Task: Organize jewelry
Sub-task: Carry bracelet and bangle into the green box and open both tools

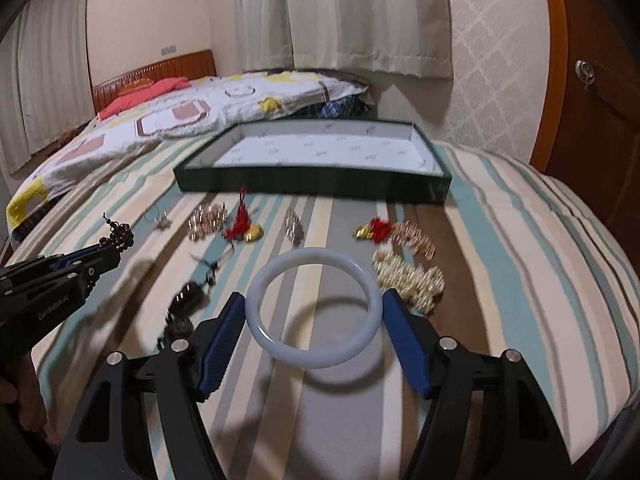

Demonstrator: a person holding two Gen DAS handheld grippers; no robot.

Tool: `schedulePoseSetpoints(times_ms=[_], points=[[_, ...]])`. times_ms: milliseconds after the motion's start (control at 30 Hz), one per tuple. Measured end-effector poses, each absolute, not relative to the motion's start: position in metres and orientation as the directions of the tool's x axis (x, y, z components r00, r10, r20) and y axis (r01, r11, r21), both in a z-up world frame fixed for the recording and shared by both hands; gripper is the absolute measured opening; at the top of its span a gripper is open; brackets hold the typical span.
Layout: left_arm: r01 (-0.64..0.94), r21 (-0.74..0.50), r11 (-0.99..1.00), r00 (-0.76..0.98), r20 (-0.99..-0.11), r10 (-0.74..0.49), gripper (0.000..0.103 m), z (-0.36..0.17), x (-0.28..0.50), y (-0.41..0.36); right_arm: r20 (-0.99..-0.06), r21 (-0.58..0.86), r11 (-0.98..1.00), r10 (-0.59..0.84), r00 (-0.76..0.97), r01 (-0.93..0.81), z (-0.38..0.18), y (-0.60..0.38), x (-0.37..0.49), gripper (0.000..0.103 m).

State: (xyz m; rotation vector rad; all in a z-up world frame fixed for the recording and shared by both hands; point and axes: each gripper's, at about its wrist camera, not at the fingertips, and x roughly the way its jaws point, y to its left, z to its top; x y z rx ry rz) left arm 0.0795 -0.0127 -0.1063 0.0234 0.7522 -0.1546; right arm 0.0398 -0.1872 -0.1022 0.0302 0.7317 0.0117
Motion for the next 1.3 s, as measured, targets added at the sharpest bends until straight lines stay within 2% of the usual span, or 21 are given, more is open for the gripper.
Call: schedulePoseSetpoints(times_ms=[267, 500, 667, 1000, 1300], points=[[0.175, -0.054, 0.983, 0.769, -0.616, -0.171, 0.016, -0.062, 0.094, -0.024, -0.608, 0.052, 0.998, 0.009, 0.794, 0.028, -0.065, -0.208, 0.062, 0.068], [0.194, -0.052, 0.98, 0.797, -0.573, -0.189, 0.016, -0.039, 0.142, -0.046, -0.578, 0.062, 0.997, -0.006, 0.816, 0.051, -0.045, -0.229, 0.11, 0.068], [0.192, -0.048, 0.98, 0.779, -0.599, -0.182, 0.016, -0.046, 0.198, -0.064, -0.592, 0.051, 0.997, -0.021, 0.806, 0.064, -0.049, -0.241, 0.157, 0.068], [0.155, -0.066, 0.986, 0.671, -0.725, -0.154, 0.016, -0.099, 0.289, -0.081, -0.711, 0.056, 0.997, 0.002, 0.703, 0.054, -0.096, -0.258, 0.229, 0.068], [0.155, -0.046, 0.987, 0.611, -0.781, -0.133, 0.016, -0.127, 0.308, -0.084, -0.776, 0.041, 0.998, 0.002, 0.631, 0.048, -0.114, -0.259, 0.249, 0.069]])
